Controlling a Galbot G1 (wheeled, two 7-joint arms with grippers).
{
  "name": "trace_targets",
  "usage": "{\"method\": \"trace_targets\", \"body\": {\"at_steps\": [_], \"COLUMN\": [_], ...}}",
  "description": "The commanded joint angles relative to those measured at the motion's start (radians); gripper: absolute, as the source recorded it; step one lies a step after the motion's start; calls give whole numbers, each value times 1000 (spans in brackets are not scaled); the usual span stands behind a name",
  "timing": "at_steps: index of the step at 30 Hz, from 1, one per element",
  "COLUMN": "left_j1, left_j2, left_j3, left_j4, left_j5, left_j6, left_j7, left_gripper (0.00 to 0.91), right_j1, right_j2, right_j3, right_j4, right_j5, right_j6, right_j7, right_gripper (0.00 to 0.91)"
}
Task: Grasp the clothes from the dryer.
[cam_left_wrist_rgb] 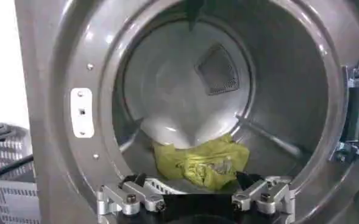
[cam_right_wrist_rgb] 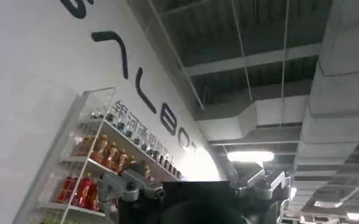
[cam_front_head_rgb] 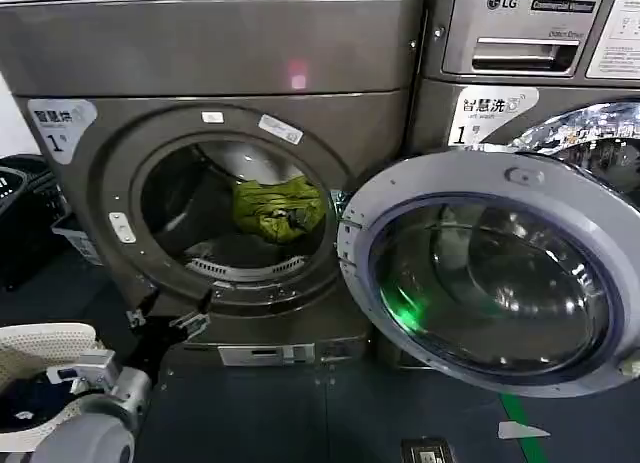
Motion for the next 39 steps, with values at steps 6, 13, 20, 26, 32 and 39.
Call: {"method": "trace_targets", "body": {"at_steps": [6, 13, 20, 26, 32, 39], "left_j1": [-9, -15, -36, -178, -310, -521], "left_j2": [4, -4, 12, 32, 34, 36], "left_j3": [-2, 10, 14, 51, 97, 145], "left_j4": [6, 12, 24, 136, 282, 523], "left_j5": [-2, 2, -21, -26, -25, -3], "left_j6": [-1, -3, -80, -82, -93, -135], "left_j7": [2, 3, 37, 38, 38, 37], "left_gripper": [907, 907, 907, 907, 907, 907], "right_j1": [-1, -3, -17, -41, -64, -77], "right_j2": [1, 10, 13, 13, 8, 6], "right_j3": [0, -2, 6, 21, 48, 65], "right_j4": [1, 7, 16, 33, 61, 64], "right_j5": [0, 0, 3, 4, 26, 28], "right_j6": [6, 6, 25, 16, -21, -9], "right_j7": [-2, -3, 3, -6, -5, -9], "right_gripper": [907, 907, 907, 907, 907, 907]}}
